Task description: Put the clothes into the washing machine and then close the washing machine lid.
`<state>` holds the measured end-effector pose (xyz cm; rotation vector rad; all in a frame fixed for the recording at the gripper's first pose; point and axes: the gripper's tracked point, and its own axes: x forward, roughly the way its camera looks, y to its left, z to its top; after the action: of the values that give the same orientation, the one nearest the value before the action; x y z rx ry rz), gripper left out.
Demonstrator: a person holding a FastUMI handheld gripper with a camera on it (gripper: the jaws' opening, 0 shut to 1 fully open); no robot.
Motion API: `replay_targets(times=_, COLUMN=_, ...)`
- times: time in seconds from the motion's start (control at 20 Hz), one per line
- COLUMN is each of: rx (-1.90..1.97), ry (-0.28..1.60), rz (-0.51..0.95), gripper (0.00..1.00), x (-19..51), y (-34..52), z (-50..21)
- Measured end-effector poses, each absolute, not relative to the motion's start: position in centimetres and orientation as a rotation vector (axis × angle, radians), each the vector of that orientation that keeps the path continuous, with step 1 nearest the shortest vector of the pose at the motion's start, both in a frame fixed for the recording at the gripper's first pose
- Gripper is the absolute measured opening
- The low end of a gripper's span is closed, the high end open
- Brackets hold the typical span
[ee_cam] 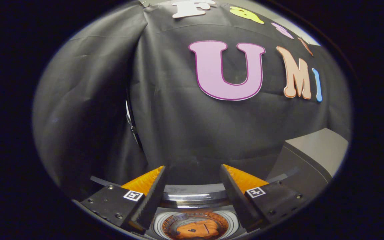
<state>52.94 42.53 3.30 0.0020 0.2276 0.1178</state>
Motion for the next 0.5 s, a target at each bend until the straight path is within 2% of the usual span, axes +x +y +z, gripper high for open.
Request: replay_targets(times=0.5, rx=0.003, ry=0.206, rz=0.120, gripper=0.97, x=52.95, y=42.55, z=3.42)
